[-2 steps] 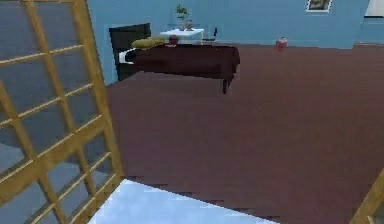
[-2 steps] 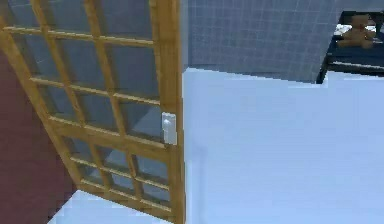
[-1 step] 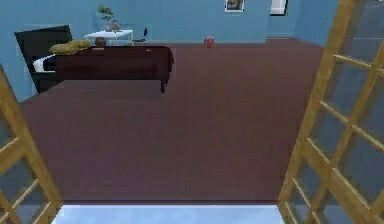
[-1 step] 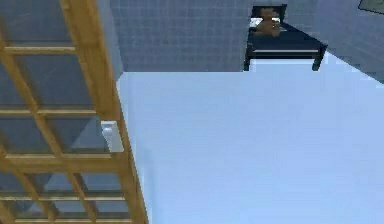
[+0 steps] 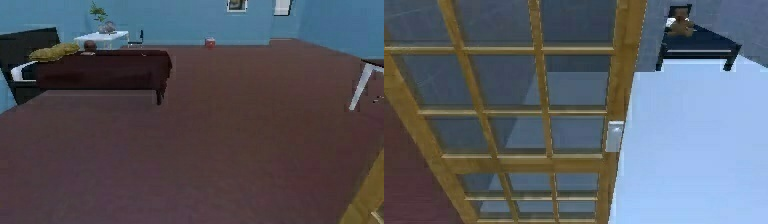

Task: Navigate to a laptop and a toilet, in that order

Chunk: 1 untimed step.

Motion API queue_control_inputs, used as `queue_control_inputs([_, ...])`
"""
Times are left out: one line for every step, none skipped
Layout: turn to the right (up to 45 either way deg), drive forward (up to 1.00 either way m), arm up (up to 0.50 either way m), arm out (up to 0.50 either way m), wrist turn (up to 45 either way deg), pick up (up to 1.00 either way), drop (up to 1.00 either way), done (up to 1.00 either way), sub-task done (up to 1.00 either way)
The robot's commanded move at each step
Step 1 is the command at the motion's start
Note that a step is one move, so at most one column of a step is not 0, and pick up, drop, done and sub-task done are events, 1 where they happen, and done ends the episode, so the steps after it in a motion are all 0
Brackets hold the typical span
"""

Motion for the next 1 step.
queue_control_inputs([9.0, 0.00, 0.00, 0.00, 0.0, 0.00, 0.00, 0.00, 0.00])
